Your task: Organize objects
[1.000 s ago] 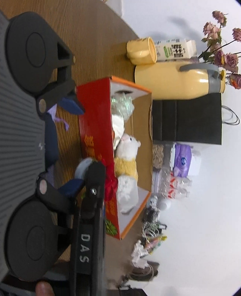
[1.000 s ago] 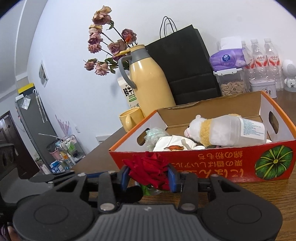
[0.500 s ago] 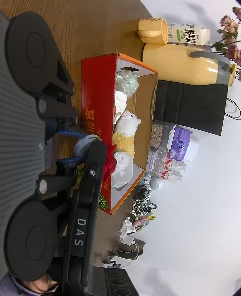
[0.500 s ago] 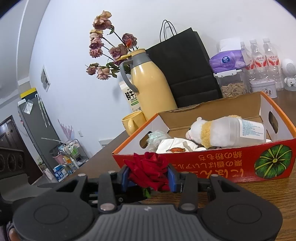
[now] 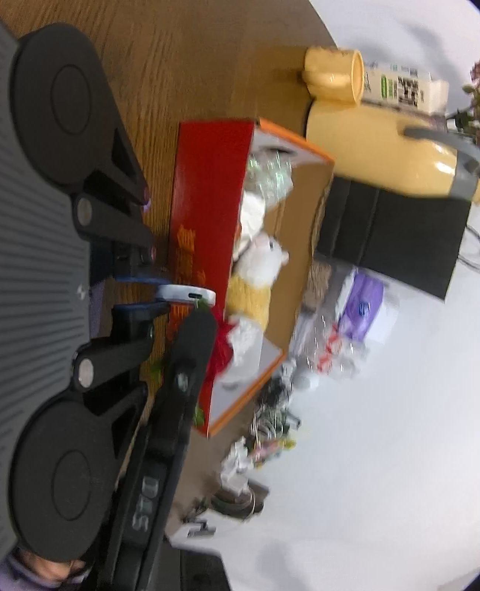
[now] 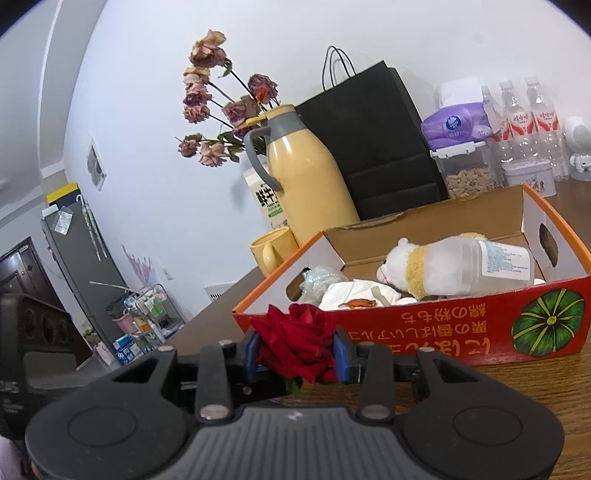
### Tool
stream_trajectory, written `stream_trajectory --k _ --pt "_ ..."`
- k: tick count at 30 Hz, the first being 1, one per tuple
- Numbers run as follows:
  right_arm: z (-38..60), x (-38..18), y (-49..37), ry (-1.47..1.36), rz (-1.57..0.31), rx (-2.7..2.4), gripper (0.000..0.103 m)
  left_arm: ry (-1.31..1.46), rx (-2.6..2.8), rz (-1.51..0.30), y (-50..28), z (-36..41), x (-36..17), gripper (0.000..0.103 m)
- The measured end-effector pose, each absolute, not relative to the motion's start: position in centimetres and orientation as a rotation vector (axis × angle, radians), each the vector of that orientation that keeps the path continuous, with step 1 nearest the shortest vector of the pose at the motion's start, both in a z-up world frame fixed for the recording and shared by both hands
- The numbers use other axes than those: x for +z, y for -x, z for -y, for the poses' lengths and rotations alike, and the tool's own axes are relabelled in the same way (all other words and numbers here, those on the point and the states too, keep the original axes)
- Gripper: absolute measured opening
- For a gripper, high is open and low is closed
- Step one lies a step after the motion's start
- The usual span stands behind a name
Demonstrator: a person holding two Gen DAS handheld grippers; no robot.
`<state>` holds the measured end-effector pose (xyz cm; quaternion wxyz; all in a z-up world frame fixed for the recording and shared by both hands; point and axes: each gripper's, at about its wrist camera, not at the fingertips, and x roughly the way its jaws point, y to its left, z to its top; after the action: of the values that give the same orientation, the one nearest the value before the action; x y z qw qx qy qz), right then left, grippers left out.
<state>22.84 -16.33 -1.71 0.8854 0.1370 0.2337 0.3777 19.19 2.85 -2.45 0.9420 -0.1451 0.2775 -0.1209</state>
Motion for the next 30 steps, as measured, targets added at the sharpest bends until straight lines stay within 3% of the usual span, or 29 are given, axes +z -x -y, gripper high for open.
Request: stream_trajectory --k 15,30 --pt "17.2 -1.1 -22.6 -0.257 -0.428 0.708 0.037 0.3 -0.187 -0.519 -18.6 -3.7 -1.5 0.01" --pt "18.9 3.6 -27.0 -0.006 -0.286 0.446 0.037 0.176 -0.116 -0.352 -21.9 -3.2 5.3 0.01"
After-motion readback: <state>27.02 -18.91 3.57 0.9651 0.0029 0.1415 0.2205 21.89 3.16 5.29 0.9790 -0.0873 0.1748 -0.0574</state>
